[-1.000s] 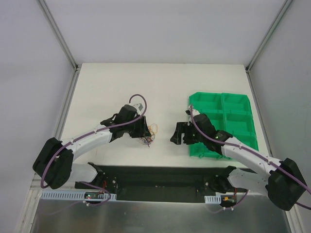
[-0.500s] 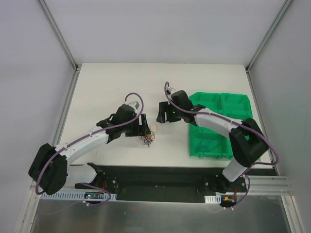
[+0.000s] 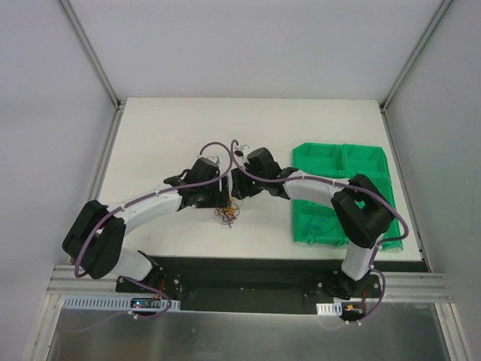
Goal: Untangle the cables
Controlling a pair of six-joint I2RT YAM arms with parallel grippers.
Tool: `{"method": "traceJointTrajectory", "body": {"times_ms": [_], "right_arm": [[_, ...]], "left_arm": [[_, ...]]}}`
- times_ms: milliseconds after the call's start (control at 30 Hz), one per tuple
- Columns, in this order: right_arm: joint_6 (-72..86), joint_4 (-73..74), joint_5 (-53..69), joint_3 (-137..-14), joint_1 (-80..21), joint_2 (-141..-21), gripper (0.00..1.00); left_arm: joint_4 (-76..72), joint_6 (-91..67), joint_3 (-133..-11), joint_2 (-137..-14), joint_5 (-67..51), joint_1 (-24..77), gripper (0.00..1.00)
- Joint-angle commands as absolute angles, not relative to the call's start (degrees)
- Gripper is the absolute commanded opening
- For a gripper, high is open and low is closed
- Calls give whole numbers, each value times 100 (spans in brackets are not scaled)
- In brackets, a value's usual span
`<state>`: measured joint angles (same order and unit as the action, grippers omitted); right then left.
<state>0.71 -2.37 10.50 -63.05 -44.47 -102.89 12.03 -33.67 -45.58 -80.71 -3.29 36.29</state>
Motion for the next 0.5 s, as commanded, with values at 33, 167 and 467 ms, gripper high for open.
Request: {"method": "traceJointTrajectory", "body": {"times_ms": [33,167,467], "right_arm": [[1323,-580,895,-6197,-4307,-10327,59],[2906,-1388,1353,-5722,-4166,-10187,64],[4596,-1995,1749,-5528,-4210,-10108,62]], "left_arm": [[888,-3384,-4430,-7963,-123,3595,61],[590,-3340,-4175,-7989,-132,3595,53],[167,-3331,-3815,-7884,44,3577,42]]}}
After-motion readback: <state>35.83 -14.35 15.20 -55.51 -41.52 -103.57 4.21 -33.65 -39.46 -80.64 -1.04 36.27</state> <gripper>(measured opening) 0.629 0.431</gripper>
